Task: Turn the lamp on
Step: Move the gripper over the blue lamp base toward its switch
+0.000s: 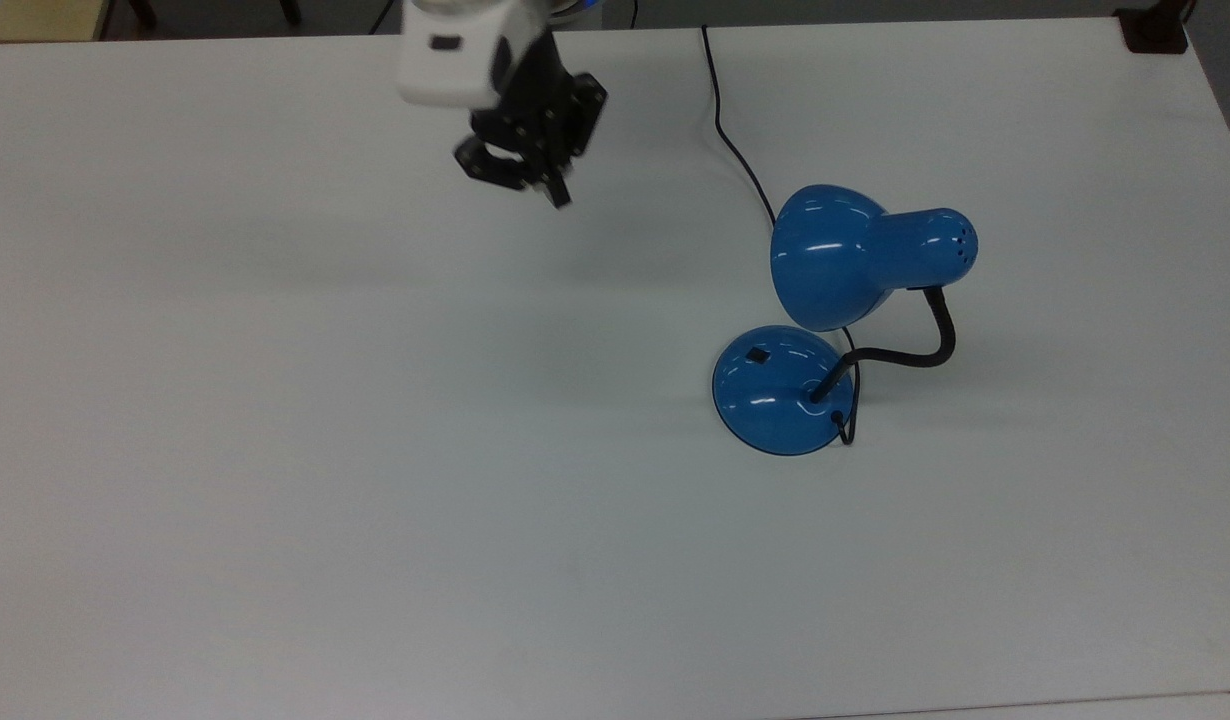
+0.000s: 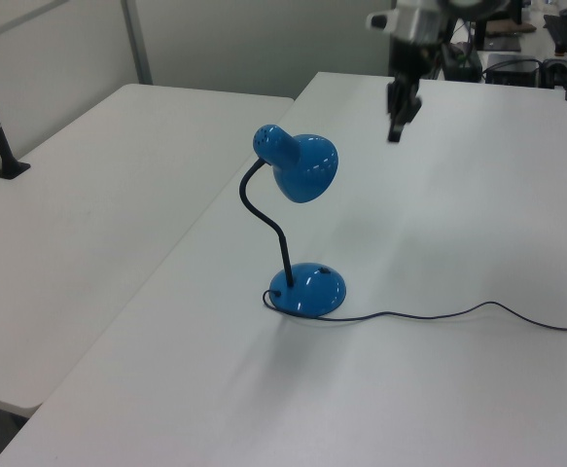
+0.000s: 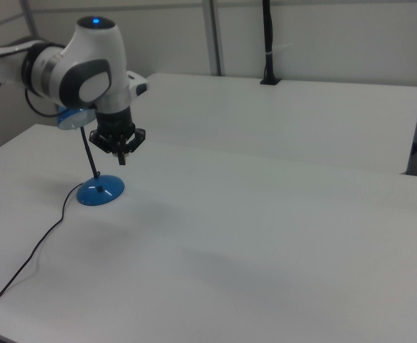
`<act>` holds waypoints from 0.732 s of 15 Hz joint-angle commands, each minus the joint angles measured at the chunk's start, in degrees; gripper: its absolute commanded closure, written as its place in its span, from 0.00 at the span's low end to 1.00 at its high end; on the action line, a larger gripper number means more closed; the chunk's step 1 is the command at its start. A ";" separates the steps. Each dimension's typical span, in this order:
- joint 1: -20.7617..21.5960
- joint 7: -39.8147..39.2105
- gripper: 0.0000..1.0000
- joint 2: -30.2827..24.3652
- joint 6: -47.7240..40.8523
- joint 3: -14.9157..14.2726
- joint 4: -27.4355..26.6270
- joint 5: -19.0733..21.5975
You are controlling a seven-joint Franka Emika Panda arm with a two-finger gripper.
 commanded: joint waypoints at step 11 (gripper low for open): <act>0.84 -4.30 1.00 15.34 21.02 13.87 0.27 3.72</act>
